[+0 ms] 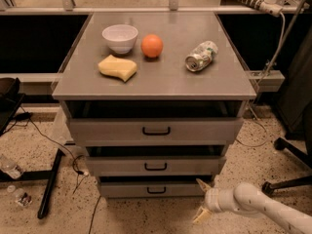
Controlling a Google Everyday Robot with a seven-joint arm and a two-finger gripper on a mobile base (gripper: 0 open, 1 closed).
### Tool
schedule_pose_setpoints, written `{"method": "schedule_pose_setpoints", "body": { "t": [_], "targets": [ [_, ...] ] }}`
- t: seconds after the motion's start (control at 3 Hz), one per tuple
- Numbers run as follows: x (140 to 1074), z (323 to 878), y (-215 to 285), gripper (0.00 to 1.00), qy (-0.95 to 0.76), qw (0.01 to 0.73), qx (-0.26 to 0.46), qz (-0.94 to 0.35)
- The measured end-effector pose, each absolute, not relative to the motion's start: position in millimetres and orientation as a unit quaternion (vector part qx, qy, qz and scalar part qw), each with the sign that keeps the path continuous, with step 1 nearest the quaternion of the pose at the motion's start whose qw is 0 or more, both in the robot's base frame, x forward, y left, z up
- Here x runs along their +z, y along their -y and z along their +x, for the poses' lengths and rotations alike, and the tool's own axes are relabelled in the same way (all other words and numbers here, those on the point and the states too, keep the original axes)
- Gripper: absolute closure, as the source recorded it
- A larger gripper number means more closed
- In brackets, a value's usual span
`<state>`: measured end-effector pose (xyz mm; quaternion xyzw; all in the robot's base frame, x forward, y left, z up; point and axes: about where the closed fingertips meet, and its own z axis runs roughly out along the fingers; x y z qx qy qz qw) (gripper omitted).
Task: Open bottom drawer
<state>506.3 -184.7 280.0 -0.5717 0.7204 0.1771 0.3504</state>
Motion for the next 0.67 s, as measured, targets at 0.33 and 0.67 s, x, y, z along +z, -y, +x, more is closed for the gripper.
{"method": "schedule_pose_setpoints", "body": {
  "t": [0.33,0.67],
  "targets": [
    [249,521,176,0.00,-0.728,0.329,0.174,-0.576],
    [226,539,168,0.00,-0.729,0.315,0.173,-0.582]
  ]
}}
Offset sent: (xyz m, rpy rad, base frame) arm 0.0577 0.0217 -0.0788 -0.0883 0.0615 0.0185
